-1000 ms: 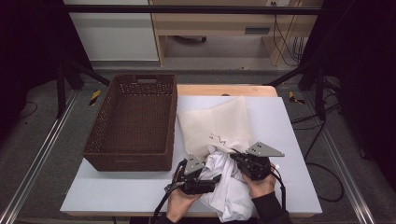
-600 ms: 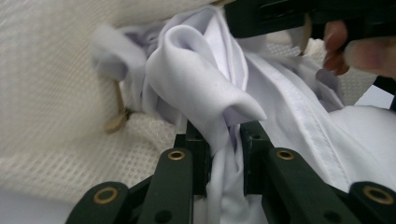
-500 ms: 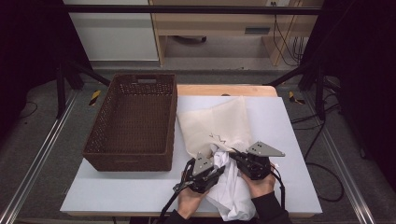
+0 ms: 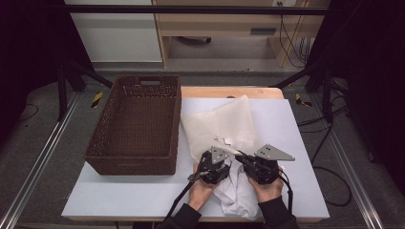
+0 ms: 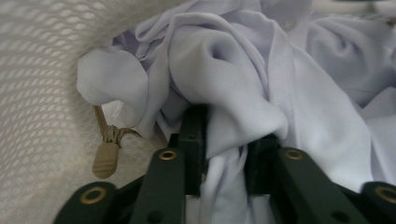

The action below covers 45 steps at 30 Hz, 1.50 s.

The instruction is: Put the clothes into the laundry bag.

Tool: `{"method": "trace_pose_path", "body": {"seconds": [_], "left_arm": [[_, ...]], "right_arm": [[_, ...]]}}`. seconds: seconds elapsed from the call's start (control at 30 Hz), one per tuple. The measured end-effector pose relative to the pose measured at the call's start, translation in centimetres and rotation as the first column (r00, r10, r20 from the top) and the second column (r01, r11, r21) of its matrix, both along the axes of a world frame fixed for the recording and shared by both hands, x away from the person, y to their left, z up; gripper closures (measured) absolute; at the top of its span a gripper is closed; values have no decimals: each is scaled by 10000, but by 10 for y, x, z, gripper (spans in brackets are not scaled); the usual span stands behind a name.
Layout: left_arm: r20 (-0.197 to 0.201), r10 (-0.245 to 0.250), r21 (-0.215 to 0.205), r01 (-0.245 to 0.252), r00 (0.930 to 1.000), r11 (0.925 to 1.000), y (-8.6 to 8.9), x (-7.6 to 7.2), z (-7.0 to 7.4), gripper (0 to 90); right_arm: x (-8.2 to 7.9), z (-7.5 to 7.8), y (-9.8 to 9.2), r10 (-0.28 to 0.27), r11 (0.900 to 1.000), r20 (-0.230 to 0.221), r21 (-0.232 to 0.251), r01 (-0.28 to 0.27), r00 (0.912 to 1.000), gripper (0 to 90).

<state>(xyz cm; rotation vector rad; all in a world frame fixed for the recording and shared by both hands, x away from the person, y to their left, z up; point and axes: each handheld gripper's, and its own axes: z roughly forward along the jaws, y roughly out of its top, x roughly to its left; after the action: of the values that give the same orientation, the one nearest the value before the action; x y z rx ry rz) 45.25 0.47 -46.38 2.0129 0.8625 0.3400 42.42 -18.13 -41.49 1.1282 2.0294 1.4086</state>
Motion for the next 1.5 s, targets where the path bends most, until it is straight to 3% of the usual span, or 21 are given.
{"method": "trace_pose_path", "body": {"seconds": [0.1,0.17,0.27,0.3,0.37,0.4,0.43,0.5,0.67,0.8,0.93,1.03,1.13,1.2,1.3,1.37,1.43,1.5], "left_arm": [[109,-26,-495,31,9999,9988,16,-6,12,409],[406,45,-872,-10,9992,9962,32,-11,22,369],[719,423,-1325,-325,9965,9907,58,-13,37,376],[812,685,-1268,-579,9943,9902,64,-12,38,393],[584,1159,-952,-1101,9915,9894,70,-5,36,448],[538,1192,-786,-1148,9914,9903,69,-2,34,448],[575,1204,-387,-1183,9911,9922,65,0,30,499],[627,1110,264,-1128,9918,9933,57,4,22,507],[561,975,913,-1024,9937,9905,41,13,8,543],[482,939,968,-982,9944,9904,34,20,3,540],[542,1158,1515,-1228,9918,9808,29,24,-3,565],[460,1511,1120,-1554,9874,9815,35,18,0,561],[264,1324,581,-1338,9908,9893,44,4,7,592],[181,1001,715,-1012,9948,9923,44,-2,8,634],[30,936,1026,-935,9956,9903,37,2,3,664],[-115,973,1246,-951,9952,9876,33,10,-2,659],[28,1161,1516,-1152,9932,9817,30,17,-4,626],[-73,1069,1329,-1050,9942,9856,31,22,-5,592]], "right_arm": [[3,-6,-4,-159,9998,-183,-135,156,9997,875],[4,-7,-5,-148,9997,-185,-200,144,9997,874],[4,-7,-5,-145,9996,-176,-242,141,9997,874],[4,-8,-5,-144,9996,-170,-261,140,9998,874],[5,-9,-3,-121,9994,-202,-319,115,9997,874],[5,-9,-3,-121,9994,-202,-319,115,9997,874],[5,-9,-2,-92,9995,-204,-319,85,9997,874],[5,-8,-2,-104,9994,-199,-343,98,9997,874],[5,-8,-2,-104,9994,-213,-323,97,9997,874],[5,-8,-2,-77,9993,-208,-363,70,9998,874],[6,-9,-1,-68,9991,-224,-424,58,9997,873],[6,-9,-1,-105,9990,-205,-427,96,9997,873],[6,-8,-4,-164,9995,-225,-292,158,9996,874],[6,-7,-4,-177,9996,-230,-239,171,9996,874],[6,-6,-4,-196,9995,-170,-257,192,9997,875],[6,-5,-4,-210,9995,-117,-228,208,9997,875],[6,-6,-4,-193,9996,-167,-218,190,9997,875],[6,-6,-5,-188,9996,-174,-222,184,9997,874]]}}
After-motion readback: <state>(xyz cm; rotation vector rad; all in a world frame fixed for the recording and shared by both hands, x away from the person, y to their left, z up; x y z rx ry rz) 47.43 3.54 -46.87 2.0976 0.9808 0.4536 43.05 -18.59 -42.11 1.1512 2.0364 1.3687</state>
